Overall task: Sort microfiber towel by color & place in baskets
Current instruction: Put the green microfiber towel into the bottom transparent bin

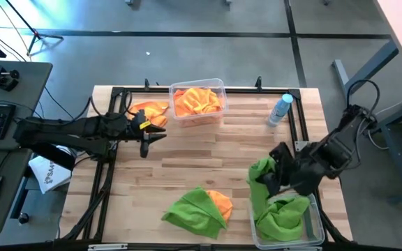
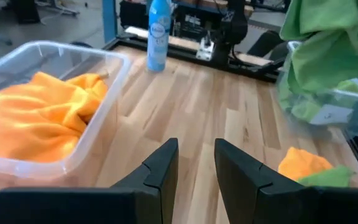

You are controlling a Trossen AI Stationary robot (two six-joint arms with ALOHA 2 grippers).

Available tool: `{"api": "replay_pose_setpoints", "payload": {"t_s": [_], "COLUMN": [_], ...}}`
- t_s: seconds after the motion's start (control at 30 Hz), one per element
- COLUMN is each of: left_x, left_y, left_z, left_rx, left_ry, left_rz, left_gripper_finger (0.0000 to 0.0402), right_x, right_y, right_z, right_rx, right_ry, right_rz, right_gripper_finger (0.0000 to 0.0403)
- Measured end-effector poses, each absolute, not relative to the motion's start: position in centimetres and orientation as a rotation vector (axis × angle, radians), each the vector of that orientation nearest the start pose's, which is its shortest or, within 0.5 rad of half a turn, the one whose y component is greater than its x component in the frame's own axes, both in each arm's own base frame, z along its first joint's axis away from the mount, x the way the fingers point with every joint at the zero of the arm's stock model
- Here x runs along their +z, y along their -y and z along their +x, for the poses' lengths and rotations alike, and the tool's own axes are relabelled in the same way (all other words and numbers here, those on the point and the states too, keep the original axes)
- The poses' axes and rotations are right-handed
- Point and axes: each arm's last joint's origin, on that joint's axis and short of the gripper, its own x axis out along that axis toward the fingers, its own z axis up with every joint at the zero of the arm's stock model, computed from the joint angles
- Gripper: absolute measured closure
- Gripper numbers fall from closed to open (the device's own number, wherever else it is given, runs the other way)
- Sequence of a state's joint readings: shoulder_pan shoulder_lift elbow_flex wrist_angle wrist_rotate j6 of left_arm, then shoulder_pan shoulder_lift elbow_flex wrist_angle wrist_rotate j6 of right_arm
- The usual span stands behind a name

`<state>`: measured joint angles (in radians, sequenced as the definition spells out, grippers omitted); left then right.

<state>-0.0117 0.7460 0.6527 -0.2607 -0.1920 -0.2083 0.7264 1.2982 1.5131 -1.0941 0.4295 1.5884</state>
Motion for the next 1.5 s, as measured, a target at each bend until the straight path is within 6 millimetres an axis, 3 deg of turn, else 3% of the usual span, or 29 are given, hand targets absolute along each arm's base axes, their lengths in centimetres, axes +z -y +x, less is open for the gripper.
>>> {"api": "replay_pose_setpoints", "payload": {"t_s": [0.3, 0.5, 0.8, 0.97, 1.13, 1.37, 1.5], "left_x": [27.3, 27.3, 27.3, 27.3, 27.4, 27.4, 27.4], "left_y": [-0.8, -1.0, -1.7, -1.9, -2.0, -2.0, -2.0], "left_z": [16.6, 16.6, 16.5, 16.5, 16.5, 16.5, 16.5], "left_rx": [0.239, 0.247, 0.283, 0.297, 0.301, 0.301, 0.301], "left_ry": [-0.372, -0.364, -0.357, -0.356, -0.355, -0.355, -0.355], "left_rz": [-0.218, -0.231, -0.237, -0.239, -0.240, -0.239, -0.239], "left_gripper_finger": [0.0310, 0.0310, 0.0310, 0.0310, 0.0310, 0.0310, 0.0310], "right_x": [36.8, 35.8, 35.8, 36.0, 35.8, 35.5, 35.3], "right_y": [-18.6, -21.2, -23.7, -24.5, -24.1, -23.1, -23.0], "right_z": [18.3, 16.9, 13.9, 13.3, 13.3, 13.5, 13.7], "right_rx": [-0.410, -0.433, -0.414, -0.347, -0.397, -0.465, -0.476], "right_ry": [-0.935, -1.091, -1.273, -1.408, -1.392, -1.166, -1.131], "right_rz": [1.051, 1.149, 1.252, 1.276, 1.247, 1.153, 1.146], "right_gripper_finger": [0.0403, 0.0403, 0.0403, 0.0403, 0.0403, 0.0403, 0.0403]}}
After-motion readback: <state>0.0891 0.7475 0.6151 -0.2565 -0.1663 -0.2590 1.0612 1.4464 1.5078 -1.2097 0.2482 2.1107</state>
